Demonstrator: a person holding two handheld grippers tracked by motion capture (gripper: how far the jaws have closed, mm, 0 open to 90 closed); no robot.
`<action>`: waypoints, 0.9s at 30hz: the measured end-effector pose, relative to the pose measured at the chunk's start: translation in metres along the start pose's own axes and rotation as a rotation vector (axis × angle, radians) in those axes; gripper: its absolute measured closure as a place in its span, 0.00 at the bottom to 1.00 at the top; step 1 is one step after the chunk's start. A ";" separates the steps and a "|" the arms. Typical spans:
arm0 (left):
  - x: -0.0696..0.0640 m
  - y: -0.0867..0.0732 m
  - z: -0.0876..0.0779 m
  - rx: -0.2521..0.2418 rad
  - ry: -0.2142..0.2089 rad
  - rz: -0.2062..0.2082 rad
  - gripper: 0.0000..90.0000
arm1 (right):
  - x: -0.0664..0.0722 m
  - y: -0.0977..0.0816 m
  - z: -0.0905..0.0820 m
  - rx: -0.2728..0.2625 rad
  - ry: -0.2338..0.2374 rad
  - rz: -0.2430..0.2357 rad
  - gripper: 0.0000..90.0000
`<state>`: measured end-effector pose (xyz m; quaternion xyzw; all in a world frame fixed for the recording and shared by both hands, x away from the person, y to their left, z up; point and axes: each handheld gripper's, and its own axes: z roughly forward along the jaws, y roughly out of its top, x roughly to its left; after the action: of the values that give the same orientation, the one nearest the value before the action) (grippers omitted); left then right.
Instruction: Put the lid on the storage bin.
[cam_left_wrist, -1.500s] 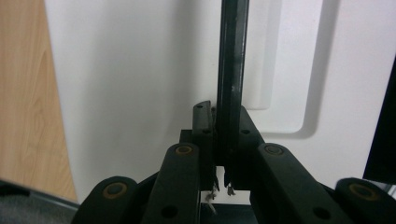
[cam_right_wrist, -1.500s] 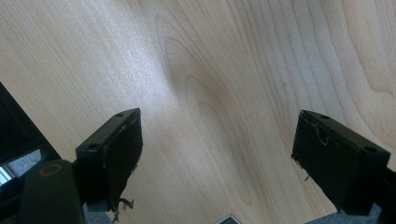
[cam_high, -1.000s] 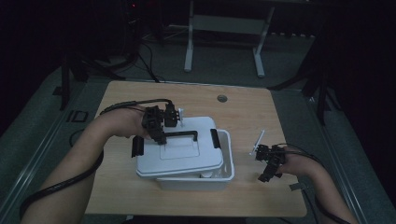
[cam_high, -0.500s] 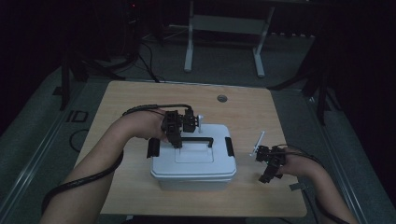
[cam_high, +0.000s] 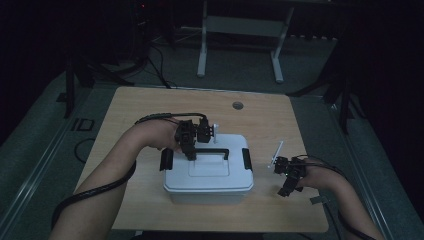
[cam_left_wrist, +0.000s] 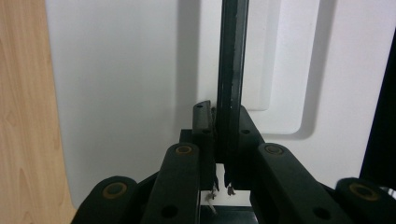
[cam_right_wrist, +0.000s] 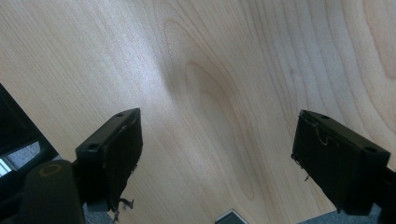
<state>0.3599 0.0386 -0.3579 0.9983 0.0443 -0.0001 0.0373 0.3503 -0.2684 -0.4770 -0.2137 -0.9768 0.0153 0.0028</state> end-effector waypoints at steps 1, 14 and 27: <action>0.000 0.000 0.000 -0.002 -0.004 0.001 0.93 | 0.000 0.000 0.000 0.000 0.000 -0.001 0.18; 0.008 -0.002 0.014 0.005 -0.033 -0.018 0.92 | 0.003 0.006 0.000 0.002 0.000 -0.014 0.18; 0.008 -0.007 0.012 -0.031 0.034 -0.078 0.61 | 0.005 0.009 0.000 0.008 -0.007 -0.022 0.18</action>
<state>0.3678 0.0450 -0.3703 0.9950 0.0839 0.0159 0.0519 0.3495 -0.2584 -0.4774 -0.2031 -0.9790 0.0199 0.0002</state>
